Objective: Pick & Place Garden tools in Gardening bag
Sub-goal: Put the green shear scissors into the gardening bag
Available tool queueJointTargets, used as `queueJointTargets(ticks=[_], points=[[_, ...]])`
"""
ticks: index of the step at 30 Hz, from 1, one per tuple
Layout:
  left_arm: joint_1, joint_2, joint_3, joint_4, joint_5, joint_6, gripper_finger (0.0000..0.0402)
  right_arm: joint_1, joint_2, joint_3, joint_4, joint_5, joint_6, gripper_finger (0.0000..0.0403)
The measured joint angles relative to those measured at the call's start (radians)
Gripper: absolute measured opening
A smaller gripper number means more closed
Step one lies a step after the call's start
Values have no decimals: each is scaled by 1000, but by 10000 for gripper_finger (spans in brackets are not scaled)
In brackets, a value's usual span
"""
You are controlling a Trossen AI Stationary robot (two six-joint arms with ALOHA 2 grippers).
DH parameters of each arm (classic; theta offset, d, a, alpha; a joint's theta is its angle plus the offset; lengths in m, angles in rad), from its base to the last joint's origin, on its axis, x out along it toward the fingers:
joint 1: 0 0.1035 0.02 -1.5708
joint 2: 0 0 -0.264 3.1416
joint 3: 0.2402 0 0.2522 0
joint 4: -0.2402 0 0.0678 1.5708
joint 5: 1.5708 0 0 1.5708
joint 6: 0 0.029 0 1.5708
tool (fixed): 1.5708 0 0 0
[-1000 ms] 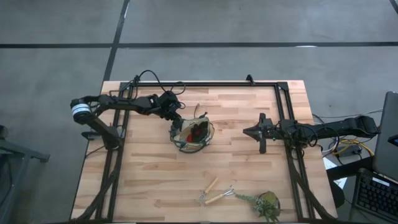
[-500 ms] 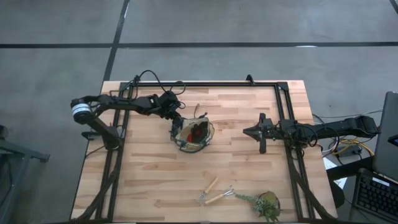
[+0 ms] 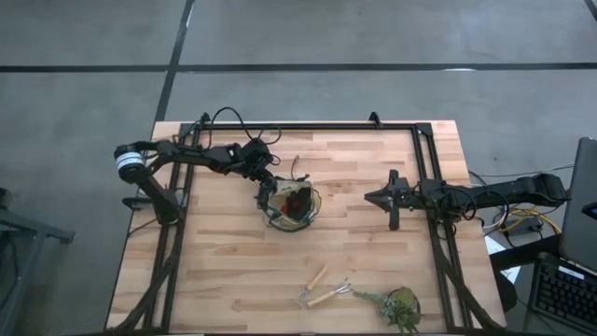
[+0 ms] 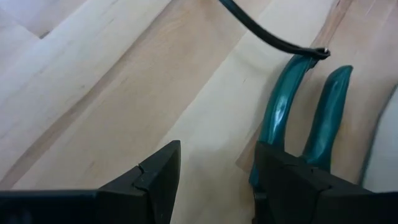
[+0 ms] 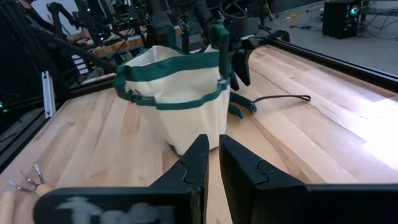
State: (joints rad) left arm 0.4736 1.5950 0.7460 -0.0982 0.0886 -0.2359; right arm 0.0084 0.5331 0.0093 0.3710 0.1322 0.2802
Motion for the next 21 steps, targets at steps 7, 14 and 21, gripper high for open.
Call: queueJointTargets(ticks=[7,14,21], points=[[-1,23,1,25,18,2,209,0,0,0,0,0,0,34],[-4,42,3,29,27,5,209,0,0,0,0,0,0,34],[-11,38,2,43,42,0,209,0,0,0,-1,0,0,34]])
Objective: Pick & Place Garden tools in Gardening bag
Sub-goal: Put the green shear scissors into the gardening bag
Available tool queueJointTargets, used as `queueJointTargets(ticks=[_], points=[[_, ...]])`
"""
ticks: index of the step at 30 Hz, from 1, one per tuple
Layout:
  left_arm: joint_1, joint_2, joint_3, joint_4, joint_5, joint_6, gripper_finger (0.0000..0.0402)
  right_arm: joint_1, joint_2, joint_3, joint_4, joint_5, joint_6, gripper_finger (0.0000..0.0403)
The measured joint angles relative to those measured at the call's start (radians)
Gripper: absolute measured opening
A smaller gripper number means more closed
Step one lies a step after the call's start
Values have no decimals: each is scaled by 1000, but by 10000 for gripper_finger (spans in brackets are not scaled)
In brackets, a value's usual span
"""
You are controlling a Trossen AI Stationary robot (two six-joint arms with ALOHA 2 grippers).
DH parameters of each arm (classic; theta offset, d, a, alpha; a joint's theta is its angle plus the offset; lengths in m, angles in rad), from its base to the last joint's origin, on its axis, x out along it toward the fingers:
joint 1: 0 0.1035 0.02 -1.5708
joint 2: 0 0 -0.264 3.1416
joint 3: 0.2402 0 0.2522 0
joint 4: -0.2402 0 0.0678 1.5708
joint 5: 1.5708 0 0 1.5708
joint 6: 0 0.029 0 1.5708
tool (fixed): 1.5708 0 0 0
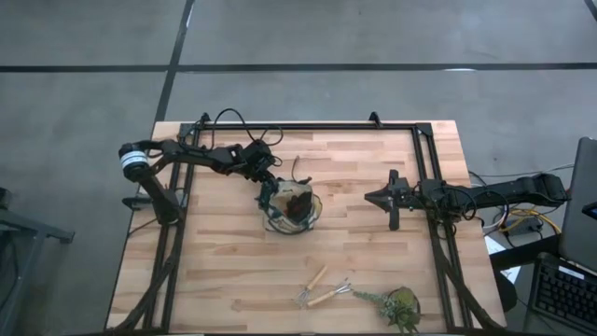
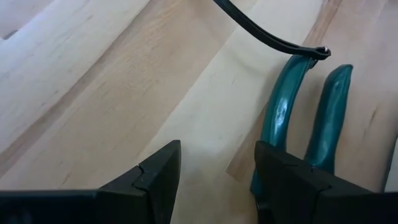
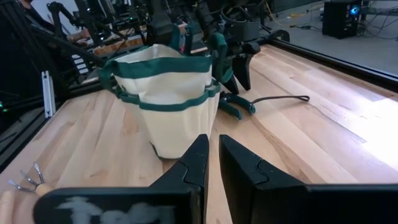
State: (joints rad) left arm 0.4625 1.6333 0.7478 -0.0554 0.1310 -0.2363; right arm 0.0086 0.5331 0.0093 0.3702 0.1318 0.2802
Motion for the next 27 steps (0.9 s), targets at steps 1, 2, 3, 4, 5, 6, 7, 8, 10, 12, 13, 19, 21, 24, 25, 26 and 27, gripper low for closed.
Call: queueJointTargets(ticks=[1,2,3,4,5,6,7,8,10,12,13,19,21,24,25,26,27], points=[[0,0,0,1,2,0,209,0,0,0,0,0,0,34],[0,0,0,2,4,0,209,0,0,0,0,0,0,34],[0,0,0,2,7,-1,209,0,0,0,0,0,0,34],[0,0,0,2,7,-1,209,0,0,0,0,0,0,34],[0,0,0,2,9,-1,209,0,0,0,0,0,0,34],[0,0,0,3,14,-2,209,0,0,0,0,0,0,34],[0,0,0,3,22,-2,209,0,0,0,0,0,0,34],[0,-1,0,3,30,-2,209,0,0,0,0,0,0,34],[-1,-7,0,-2,43,-4,209,0,0,0,-2,0,0,34],[-2,-17,4,-6,63,-6,209,0,0,0,-8,0,0,34],[-2,-21,6,-4,91,-7,209,0,0,0,-9,0,0,34],[-2,-33,26,0,285,-23,209,0,0,0,-18,1,0,34],[-2,-34,34,2,279,-23,209,0,0,0,-18,1,0,34],[2,-34,44,2,269,-16,209,0,0,0,-18,0,3,34],[5,-34,49,2,262,-18,209,0,0,0,-18,0,4,34],[8,-34,56,1,249,-26,209,0,0,0,-18,0,4,34],[12,-34,64,1,236,-41,209,0,0,0,-18,0,4,34]])
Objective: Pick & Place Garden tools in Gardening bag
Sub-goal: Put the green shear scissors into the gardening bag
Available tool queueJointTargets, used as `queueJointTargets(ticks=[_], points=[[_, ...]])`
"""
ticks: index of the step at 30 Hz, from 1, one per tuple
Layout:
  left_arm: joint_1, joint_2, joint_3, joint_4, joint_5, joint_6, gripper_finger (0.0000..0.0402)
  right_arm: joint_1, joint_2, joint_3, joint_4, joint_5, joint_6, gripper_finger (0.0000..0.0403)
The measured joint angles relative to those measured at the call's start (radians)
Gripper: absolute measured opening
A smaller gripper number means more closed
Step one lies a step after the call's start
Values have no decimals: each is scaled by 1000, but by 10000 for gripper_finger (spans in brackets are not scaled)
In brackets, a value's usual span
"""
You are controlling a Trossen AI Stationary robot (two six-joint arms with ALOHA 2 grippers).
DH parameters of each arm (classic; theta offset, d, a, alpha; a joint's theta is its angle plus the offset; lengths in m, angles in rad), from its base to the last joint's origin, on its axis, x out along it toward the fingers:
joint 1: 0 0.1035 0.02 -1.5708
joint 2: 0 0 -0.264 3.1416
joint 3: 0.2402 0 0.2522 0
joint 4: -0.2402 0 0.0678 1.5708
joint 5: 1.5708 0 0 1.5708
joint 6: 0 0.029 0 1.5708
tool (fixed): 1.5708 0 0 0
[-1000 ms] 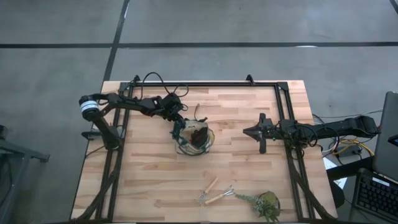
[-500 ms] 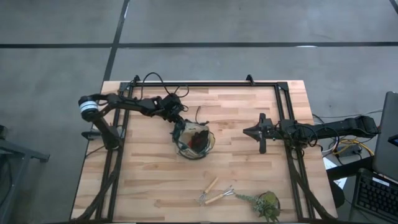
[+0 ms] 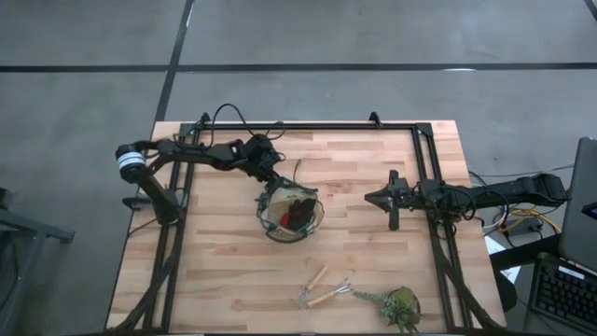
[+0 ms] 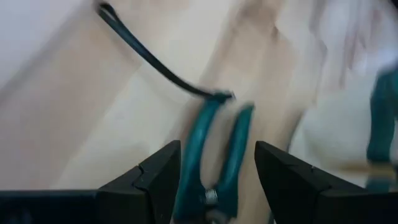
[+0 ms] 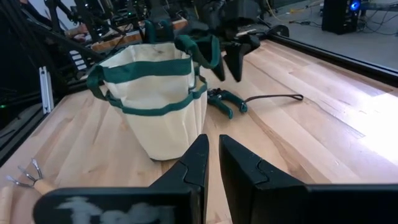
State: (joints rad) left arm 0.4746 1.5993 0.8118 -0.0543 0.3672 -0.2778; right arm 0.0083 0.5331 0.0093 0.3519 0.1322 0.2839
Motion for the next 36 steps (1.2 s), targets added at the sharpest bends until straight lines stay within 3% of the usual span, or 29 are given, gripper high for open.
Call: queueJointTargets(ticks=[4,9,12,23,36], points=[[24,-2,29,3,-86,-67,209,0,0,0,0,0,0,34],[25,-3,34,-35,-403,-109,209,0,0,0,-3,0,1,34],[25,-3,34,-92,-493,-125,209,0,0,0,-4,0,2,34],[-77,-3,34,-170,-325,-133,209,0,0,0,-4,0,-1,34],[-106,-3,34,-171,-298,-58,209,0,0,0,-3,0,-3,34]])
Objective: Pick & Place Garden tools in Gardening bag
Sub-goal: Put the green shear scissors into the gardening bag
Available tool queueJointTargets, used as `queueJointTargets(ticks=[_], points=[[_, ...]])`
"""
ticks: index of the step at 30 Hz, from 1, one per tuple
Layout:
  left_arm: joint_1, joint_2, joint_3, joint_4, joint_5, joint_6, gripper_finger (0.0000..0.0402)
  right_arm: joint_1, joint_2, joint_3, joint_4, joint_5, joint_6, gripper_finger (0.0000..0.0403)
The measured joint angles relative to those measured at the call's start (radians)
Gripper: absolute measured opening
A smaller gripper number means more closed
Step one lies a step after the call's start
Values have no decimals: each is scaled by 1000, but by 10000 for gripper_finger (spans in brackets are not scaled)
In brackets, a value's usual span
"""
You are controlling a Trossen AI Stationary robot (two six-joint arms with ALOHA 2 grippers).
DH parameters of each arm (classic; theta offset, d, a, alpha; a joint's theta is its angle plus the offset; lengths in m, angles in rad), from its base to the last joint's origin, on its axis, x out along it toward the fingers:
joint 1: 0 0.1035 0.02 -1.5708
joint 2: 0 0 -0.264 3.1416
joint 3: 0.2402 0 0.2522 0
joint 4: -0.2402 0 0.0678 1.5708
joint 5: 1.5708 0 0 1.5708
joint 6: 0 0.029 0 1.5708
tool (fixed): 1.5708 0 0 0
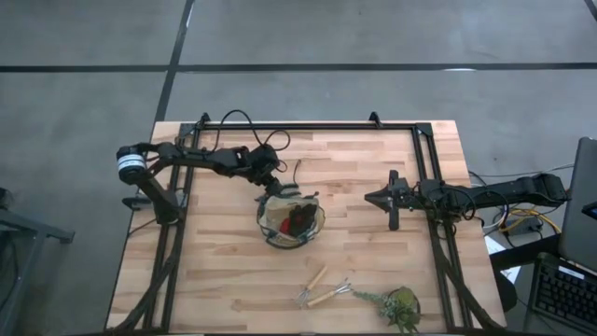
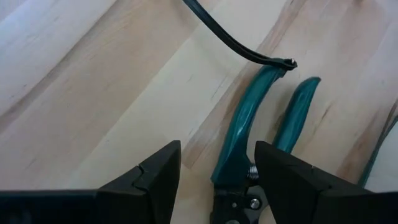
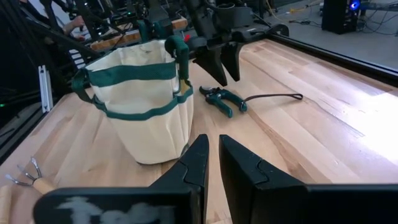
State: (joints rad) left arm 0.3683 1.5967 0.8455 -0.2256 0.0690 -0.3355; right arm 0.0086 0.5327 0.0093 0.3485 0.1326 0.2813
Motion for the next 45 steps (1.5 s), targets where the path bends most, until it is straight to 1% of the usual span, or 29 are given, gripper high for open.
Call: queueJointTargets(ticks=[7,8,11,12,18,38,42,43,45], points=[[0,0,0,7,4,28,209,0,0,0,0,0,0,34],[0,0,0,16,27,32,209,0,0,0,0,0,0,34],[-3,0,0,59,144,59,209,0,0,0,0,0,0,34],[-4,0,0,70,154,63,209,0,0,0,0,0,0,34],[-3,0,0,66,114,64,209,0,0,0,0,0,-1,34],[-5,0,0,60,116,63,209,0,0,0,0,0,3,34],[-5,0,0,54,132,69,209,0,0,0,0,0,3,34],[-5,0,0,51,130,82,209,0,0,0,0,0,3,34],[-5,0,0,33,90,92,209,0,0,0,0,0,3,34]])
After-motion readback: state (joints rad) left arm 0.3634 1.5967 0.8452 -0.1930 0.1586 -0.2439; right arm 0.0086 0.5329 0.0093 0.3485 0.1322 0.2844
